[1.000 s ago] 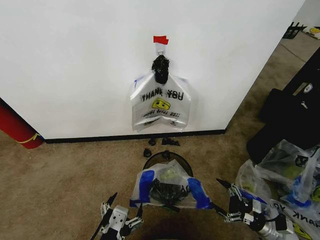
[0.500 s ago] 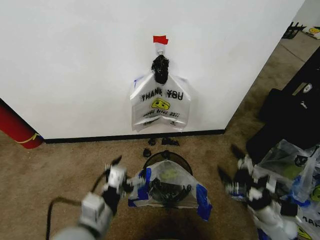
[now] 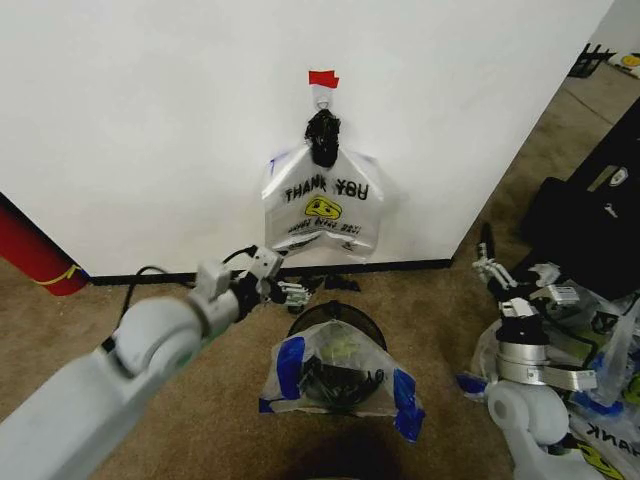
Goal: Pick up the garbage bag from the wall and place it over the trash bin.
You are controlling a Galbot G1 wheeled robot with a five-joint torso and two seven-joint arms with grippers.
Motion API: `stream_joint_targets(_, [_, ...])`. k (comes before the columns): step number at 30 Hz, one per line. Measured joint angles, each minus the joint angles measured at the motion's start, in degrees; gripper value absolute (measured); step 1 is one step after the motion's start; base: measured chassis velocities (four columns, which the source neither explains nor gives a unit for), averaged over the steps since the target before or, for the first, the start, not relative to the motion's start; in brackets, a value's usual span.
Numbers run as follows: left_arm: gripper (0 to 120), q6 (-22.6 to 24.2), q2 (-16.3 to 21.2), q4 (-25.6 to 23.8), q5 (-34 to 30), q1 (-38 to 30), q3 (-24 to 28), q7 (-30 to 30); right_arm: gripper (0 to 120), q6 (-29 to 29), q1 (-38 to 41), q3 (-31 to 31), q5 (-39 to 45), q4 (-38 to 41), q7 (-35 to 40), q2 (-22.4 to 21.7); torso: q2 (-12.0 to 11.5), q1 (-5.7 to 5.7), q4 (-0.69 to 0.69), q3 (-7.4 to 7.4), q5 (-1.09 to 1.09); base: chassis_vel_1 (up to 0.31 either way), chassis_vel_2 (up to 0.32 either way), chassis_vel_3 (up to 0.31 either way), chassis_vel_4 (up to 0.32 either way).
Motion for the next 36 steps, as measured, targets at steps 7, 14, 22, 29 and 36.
stream_joint_targets(7, [100,2.22,-3.58,8.46,7.20,-8.01,7.43,11.16,100,-2.53,-2.03,0.54,-1.57,1.45,5.05,1.13,0.00,-0.01,0.03,-0.01,-0.01,0.000,0.000,0.000,0.000])
stream_joint_targets(14, [100,2.14,-5.28,16.84,14.95,-13.19,14.96,17.26,100,-2.45,-3.30,0.81,-2.19,1.08,5.81,2.08,0.00,-0.01,0.04,-0.01,0.00,0.000,0.000,0.000,0.000])
stream_joint_targets(22, [97,1.86,-8.15,24.60,20.23,-15.93,19.65,18.10,100,-1.35,-4.83,1.04,-3.03,0.03,5.94,2.74,0.00,-0.01,0.03,-0.01,-0.01,0.000,0.000,0.000,0.000])
stream_joint_targets(29, [73,1.53,-8.77,26.20,21.07,-16.27,20.71,18.13,100,-0.76,-5.52,0.95,-3.49,-0.24,5.82,2.99,0.00,-0.01,0.04,-0.01,-0.01,0.000,0.000,0.000,0.000])
stream_joint_targets(36, [48,1.50,-8.69,26.20,20.82,-15.47,20.79,17.89,100,-0.37,-5.48,0.61,-4.13,-0.96,5.62,3.40,0.00,-0.02,0.04,-0.02,-0.01,0.000,0.000,0.000,0.000])
